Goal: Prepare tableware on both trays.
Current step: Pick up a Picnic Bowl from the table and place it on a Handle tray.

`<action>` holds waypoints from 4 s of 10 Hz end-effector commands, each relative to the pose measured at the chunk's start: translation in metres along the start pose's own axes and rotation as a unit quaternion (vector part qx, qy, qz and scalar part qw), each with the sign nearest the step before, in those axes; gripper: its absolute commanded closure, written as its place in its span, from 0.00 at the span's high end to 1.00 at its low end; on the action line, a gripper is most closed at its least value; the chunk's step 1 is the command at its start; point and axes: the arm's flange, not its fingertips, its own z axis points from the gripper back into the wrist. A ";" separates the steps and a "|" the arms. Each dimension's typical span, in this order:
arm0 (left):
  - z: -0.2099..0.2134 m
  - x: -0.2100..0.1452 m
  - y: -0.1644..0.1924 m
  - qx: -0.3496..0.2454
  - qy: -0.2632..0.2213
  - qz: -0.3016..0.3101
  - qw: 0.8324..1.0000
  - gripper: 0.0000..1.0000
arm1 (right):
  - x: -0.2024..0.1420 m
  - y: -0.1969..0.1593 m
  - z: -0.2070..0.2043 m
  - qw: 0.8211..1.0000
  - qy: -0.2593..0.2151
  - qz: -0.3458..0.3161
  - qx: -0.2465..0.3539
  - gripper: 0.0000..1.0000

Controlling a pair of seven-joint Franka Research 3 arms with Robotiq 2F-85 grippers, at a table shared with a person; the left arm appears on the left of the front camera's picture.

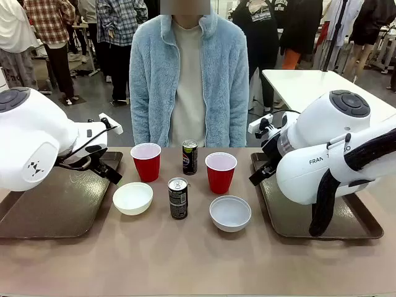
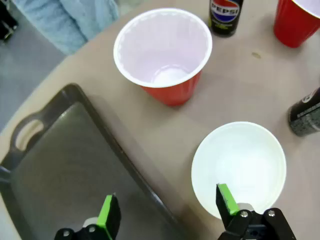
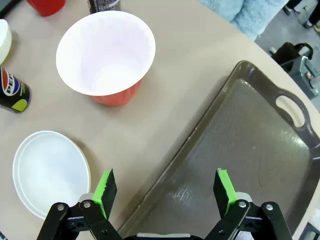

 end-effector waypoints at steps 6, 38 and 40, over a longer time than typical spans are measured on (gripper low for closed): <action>0.000 0.000 0.000 0.000 0.000 0.000 1.000 1.00 | 0.000 0.000 0.000 1.000 0.000 0.000 0.000 1.00; 0.149 -0.156 0.189 -0.392 0.004 0.319 0.863 1.00 | -0.220 -0.147 0.167 0.881 -0.049 -0.290 0.371 1.00; 0.155 -0.166 0.194 -0.388 0.001 0.321 0.864 1.00 | -0.223 -0.146 0.168 0.880 -0.048 -0.293 0.370 1.00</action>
